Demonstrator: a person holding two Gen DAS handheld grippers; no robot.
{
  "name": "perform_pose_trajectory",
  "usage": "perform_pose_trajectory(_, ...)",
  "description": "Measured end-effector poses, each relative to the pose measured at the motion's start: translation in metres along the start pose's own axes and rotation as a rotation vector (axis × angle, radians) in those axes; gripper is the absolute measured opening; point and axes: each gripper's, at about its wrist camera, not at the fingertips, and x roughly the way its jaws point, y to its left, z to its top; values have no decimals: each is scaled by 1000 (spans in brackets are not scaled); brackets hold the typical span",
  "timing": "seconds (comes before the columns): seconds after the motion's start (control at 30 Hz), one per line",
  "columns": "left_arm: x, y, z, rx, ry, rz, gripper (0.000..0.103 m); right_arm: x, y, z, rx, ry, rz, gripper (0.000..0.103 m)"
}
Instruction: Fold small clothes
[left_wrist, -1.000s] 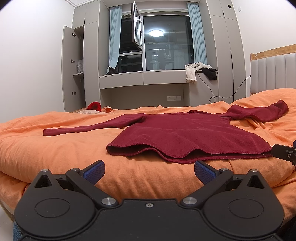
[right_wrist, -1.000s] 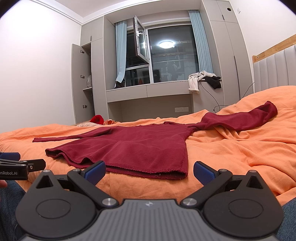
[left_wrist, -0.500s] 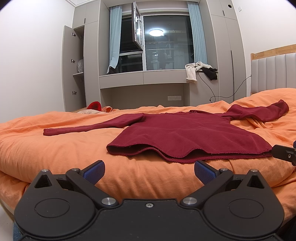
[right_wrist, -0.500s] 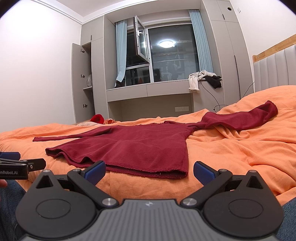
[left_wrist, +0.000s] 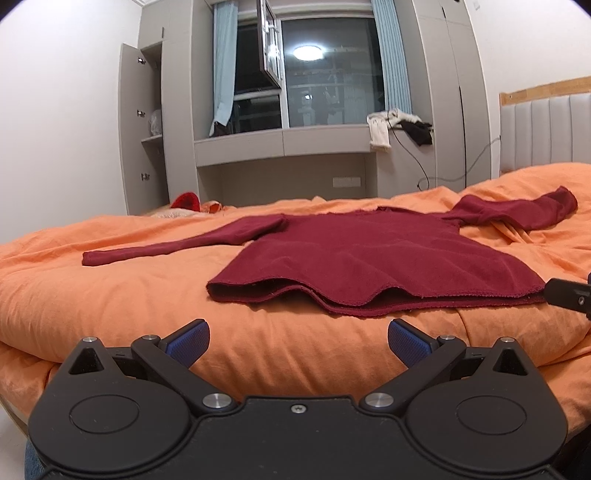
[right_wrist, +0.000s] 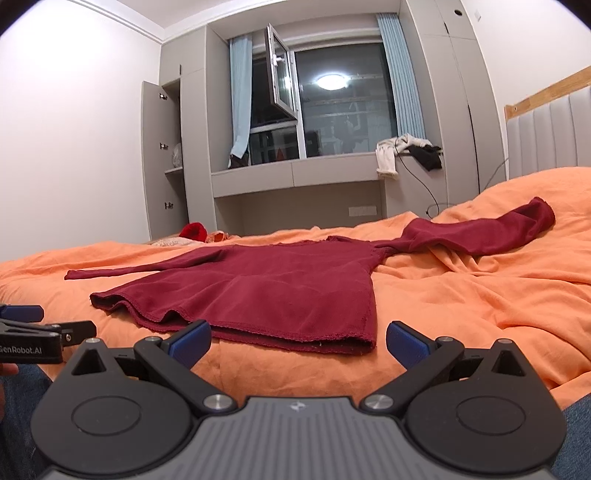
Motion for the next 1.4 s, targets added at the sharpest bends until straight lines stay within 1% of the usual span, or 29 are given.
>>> perform_pose_trajectory(0.13, 15, -5, 13, 8, 30, -8, 103, 12, -10, 14, 48, 66, -11, 103)
perform_pose_trajectory(0.2, 24, -8, 24, 11, 35, -5, 103, 19, -18, 22, 63, 81, -23, 103)
perform_pose_trajectory(0.33, 47, -11, 50, 4, 58, -13, 103, 38, -35, 38, 57, 107, -100, 103)
perform_pose_trajectory(0.4, 61, -15, 63, 12, 69, -6, 103, 48, -42, 44, 57, 120, -134, 103)
perform_pose_trajectory(0.53, 91, -22, 89, 25, 75, -11, 103, 67, -62, 57, 83, 147, -167, 103)
perform_pose_trajectory(0.7, 131, -33, 112, 40, 76, -11, 103, 92, -80, 73, 47, 149, -211, 103)
perform_pose_trajectory(0.87, 170, -45, 128, 59, 90, -9, 103, 119, -100, 85, 28, 143, -236, 103)
perform_pose_trajectory(1.07, 208, -56, 135, 69, 114, -7, 103, 148, -129, 98, 11, 139, -247, 103)
perform_pose_trajectory(1.23, 231, -57, 131, 49, 154, 12, 103, 172, -155, 106, -38, 69, -251, 103)
perform_pose_trajectory(1.4, 244, -53, 121, 40, 194, 10, 103, 194, -183, 110, -6, 23, -273, 103)
